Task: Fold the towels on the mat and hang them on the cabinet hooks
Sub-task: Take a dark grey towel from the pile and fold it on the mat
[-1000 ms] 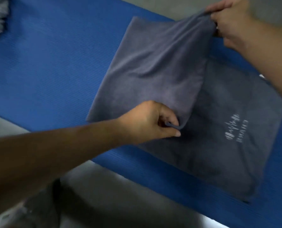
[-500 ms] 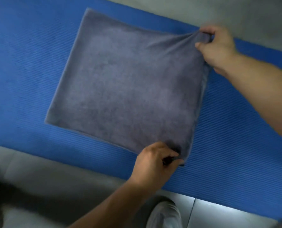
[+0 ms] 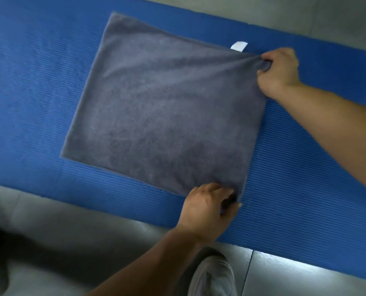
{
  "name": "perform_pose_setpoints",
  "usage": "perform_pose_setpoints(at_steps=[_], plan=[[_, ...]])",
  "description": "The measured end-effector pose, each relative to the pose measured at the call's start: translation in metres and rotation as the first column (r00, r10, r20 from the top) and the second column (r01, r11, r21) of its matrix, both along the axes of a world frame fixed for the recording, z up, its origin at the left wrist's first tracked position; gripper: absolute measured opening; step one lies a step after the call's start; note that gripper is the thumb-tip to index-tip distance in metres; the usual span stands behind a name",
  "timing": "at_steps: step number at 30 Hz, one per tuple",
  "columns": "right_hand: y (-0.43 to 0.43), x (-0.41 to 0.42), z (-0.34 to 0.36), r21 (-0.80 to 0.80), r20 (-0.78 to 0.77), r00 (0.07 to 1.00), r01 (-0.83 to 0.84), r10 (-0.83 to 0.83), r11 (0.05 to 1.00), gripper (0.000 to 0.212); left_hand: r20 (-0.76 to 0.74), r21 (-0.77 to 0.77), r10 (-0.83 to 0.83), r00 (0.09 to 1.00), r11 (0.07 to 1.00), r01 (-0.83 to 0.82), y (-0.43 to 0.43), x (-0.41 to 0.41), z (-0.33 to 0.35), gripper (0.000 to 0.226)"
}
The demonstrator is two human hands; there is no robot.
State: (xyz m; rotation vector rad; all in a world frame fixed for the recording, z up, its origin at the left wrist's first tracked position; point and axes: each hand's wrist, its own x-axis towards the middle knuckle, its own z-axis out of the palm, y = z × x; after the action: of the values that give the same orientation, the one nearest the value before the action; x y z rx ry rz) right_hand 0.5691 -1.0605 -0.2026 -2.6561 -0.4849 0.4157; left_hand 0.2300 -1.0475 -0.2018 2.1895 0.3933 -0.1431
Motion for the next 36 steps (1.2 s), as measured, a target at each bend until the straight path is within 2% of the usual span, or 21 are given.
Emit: perform_pose_setpoints(at_steps=[2, 4, 6, 8, 11, 13, 16, 21, 23, 30, 33, 36], plan=[[0.008, -0.008, 0.003, -0.070, 0.136, 0.990, -0.018, 0.028, 0.997, 0.037, 0.054, 0.045, 0.156, 0.986, 0.986, -0.159, 0.029, -0.001, 0.003, 0.015], [0.025, -0.023, 0.007, -0.034, 0.217, 0.961, -0.166, 0.170, 0.985, 0.035, 0.074, 0.128, 0.339, 0.938, 0.930, -0.346, 0.075, -0.004, 0.002, 0.014], [0.053, -0.038, 0.006, 0.034, 0.167, 0.940, -0.308, 0.299, 0.951, 0.032, 0.070, 0.221, 0.482, 0.873, 0.846, -0.485, 0.132, -0.012, 0.002, 0.011], [0.091, -0.053, 0.004, 0.107, 0.089, 0.927, -0.372, 0.364, 0.922, 0.029, 0.045, 0.315, 0.624, 0.780, 0.732, -0.604, 0.189, -0.026, 0.004, 0.013], [0.152, -0.071, 0.001, 0.150, 0.042, 0.887, -0.460, 0.459, 0.875, 0.027, -0.107, 0.440, 0.769, 0.630, 0.605, -0.664, 0.257, -0.051, 0.004, 0.021], [0.193, -0.078, -0.002, 0.151, 0.020, 0.865, -0.499, 0.502, 0.854, 0.029, -0.215, 0.479, 0.793, 0.570, 0.594, -0.646, 0.285, -0.064, 0.003, 0.019], [0.240, -0.078, -0.001, 0.144, 0.042, 0.860, -0.509, 0.509, 0.848, 0.030, -0.269, 0.447, 0.769, 0.580, 0.633, -0.632, 0.300, -0.071, -0.001, 0.017], [0.320, -0.062, -0.011, 0.195, -0.066, 0.931, -0.342, 0.360, 0.919, 0.025, -0.310, 0.353, 0.775, 0.550, 0.632, -0.690, 0.318, -0.082, -0.011, 0.024], [0.339, -0.055, -0.018, 0.164, -0.081, 0.949, -0.290, 0.306, 0.943, 0.023, -0.356, 0.321, 0.769, 0.531, 0.635, -0.703, 0.323, -0.086, -0.013, 0.027], [0.369, -0.047, -0.022, -0.031, -0.023, 0.954, -0.300, 0.300, 0.953, 0.034, -0.417, 0.154, 0.679, 0.605, 0.708, -0.689, 0.338, -0.090, -0.001, 0.018], [0.379, -0.045, -0.020, -0.010, -0.009, 0.939, -0.343, 0.343, 0.939, 0.020, -0.435, 0.120, 0.646, 0.627, 0.732, -0.670, 0.344, -0.091, 0.004, 0.021], [0.385, -0.048, -0.013, 0.025, -0.006, 0.921, -0.389, 0.389, 0.921, 0.021, -0.404, 0.048, 0.634, 0.660, 0.734, -0.677, 0.342, -0.096, 0.007, 0.020]])
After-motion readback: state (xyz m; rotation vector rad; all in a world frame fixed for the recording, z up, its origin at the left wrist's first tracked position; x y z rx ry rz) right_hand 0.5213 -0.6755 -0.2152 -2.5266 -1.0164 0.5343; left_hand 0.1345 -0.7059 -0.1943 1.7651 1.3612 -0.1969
